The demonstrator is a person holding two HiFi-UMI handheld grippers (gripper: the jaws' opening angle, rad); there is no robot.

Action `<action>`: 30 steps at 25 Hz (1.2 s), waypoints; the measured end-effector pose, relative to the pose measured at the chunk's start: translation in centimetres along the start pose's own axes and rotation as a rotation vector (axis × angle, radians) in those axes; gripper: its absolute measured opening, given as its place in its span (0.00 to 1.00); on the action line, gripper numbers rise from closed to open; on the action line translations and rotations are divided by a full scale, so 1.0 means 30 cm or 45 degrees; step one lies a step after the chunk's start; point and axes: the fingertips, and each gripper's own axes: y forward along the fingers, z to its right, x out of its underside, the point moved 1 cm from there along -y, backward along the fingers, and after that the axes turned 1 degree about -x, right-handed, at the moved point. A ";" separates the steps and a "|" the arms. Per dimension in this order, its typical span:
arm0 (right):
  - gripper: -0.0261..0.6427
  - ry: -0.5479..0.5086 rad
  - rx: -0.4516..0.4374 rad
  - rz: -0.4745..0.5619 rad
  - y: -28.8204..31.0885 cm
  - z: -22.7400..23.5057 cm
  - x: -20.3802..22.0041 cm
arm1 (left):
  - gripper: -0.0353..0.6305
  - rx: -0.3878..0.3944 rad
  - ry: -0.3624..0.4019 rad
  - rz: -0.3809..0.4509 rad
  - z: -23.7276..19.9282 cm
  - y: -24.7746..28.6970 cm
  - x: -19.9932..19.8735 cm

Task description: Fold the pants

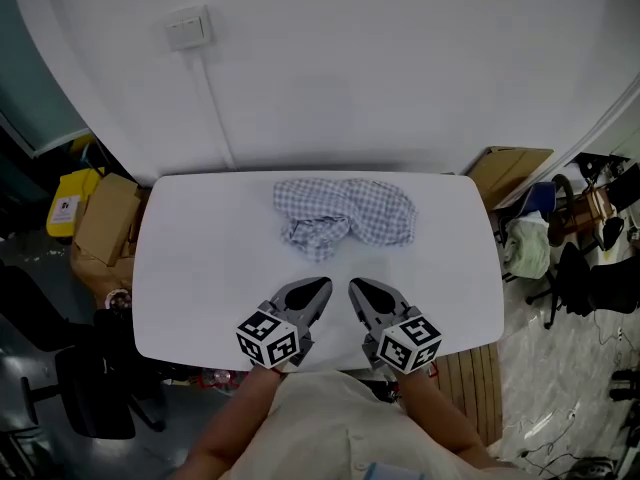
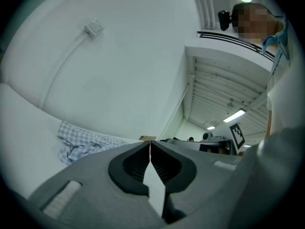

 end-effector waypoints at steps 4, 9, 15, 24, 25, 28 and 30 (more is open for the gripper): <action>0.07 -0.012 0.001 -0.017 0.024 0.040 -0.007 | 0.07 0.033 0.011 -0.031 -0.001 0.059 0.010; 0.07 -0.052 0.016 -0.049 0.004 0.171 -0.027 | 0.07 0.027 0.043 -0.104 0.011 0.184 0.051; 0.07 -0.115 0.028 -0.143 -0.041 0.392 -0.041 | 0.07 0.000 0.074 -0.172 0.033 0.375 0.100; 0.11 -0.081 0.047 -0.258 -0.055 0.706 -0.053 | 0.07 -0.084 0.105 -0.287 0.043 0.653 0.171; 0.13 -0.068 0.047 -0.273 -0.053 0.737 -0.050 | 0.07 -0.099 0.086 -0.300 0.040 0.677 0.184; 0.18 -0.046 0.054 -0.326 -0.039 0.821 -0.033 | 0.15 -0.151 0.076 -0.369 0.023 0.744 0.237; 0.19 -0.035 0.059 -0.359 -0.024 0.873 -0.024 | 0.25 -0.190 0.143 -0.433 0.008 0.786 0.273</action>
